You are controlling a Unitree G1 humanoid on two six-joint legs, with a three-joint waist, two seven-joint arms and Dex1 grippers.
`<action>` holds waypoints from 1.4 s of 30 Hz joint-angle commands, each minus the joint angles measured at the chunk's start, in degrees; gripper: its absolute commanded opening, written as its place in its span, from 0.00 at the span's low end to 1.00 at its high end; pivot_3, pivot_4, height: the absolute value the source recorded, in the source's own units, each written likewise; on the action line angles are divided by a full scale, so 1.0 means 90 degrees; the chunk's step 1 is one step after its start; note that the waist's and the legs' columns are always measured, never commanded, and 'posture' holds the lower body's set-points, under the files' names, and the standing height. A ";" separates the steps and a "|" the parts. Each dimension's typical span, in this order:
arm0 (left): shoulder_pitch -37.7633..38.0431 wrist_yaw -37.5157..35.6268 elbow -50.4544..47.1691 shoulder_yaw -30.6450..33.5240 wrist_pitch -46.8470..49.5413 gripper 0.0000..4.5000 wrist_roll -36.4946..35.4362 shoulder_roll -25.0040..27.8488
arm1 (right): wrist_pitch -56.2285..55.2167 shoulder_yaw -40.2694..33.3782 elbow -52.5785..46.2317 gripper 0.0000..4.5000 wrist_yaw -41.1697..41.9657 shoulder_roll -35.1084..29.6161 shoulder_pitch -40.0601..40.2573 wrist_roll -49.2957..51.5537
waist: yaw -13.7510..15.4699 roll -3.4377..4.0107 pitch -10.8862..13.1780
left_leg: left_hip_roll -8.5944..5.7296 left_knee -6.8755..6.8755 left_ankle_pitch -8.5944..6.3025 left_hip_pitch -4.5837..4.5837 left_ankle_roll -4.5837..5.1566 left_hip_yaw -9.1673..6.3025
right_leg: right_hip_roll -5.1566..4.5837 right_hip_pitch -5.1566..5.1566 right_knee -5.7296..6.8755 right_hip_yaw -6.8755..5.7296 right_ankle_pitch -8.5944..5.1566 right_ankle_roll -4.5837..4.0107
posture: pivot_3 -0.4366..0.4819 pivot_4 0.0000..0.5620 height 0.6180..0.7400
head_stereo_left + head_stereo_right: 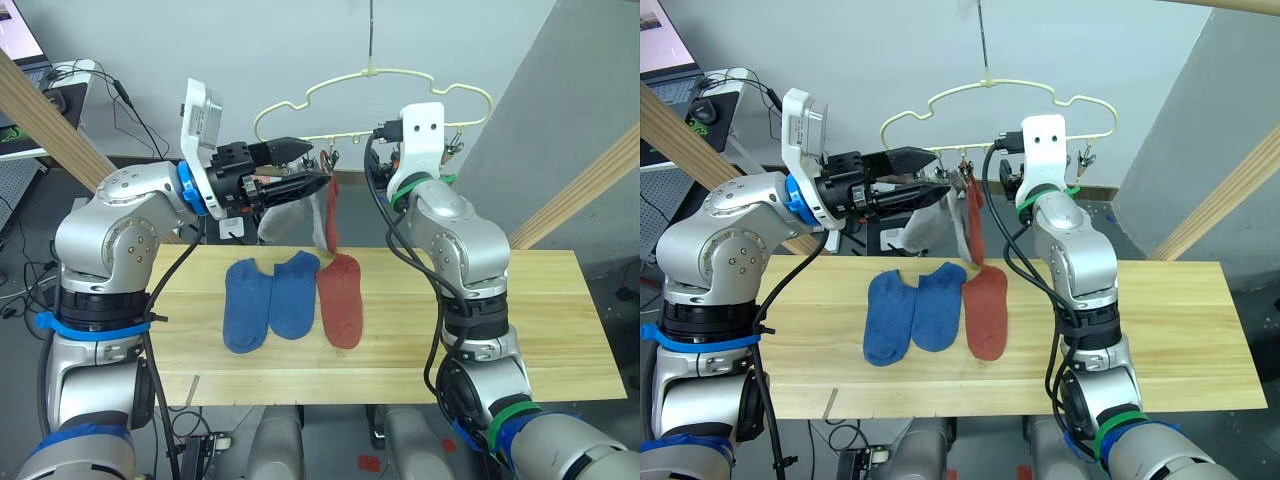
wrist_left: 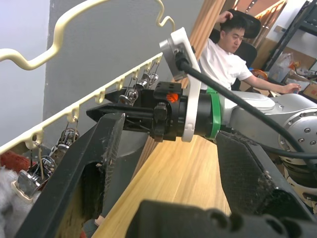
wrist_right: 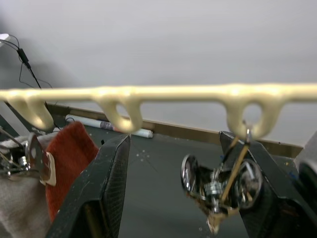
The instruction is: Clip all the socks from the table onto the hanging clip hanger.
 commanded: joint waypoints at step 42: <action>0.0768 0.0141 -0.0959 -0.1185 0.1518 0.74 0.0660 0.1011 | -0.0103 -0.0039 -0.0017 0.04 -0.0087 -0.0131 -0.0326 0.0020 | -0.0005 0.0000 0.0000 | 0.0000 -0.0005 0.0000 0.0000 0.0000 0.0001 | 0.0001 -0.0003 -0.0002 0.0004 -0.0001 0.0000 | 0.59 0.56 1.00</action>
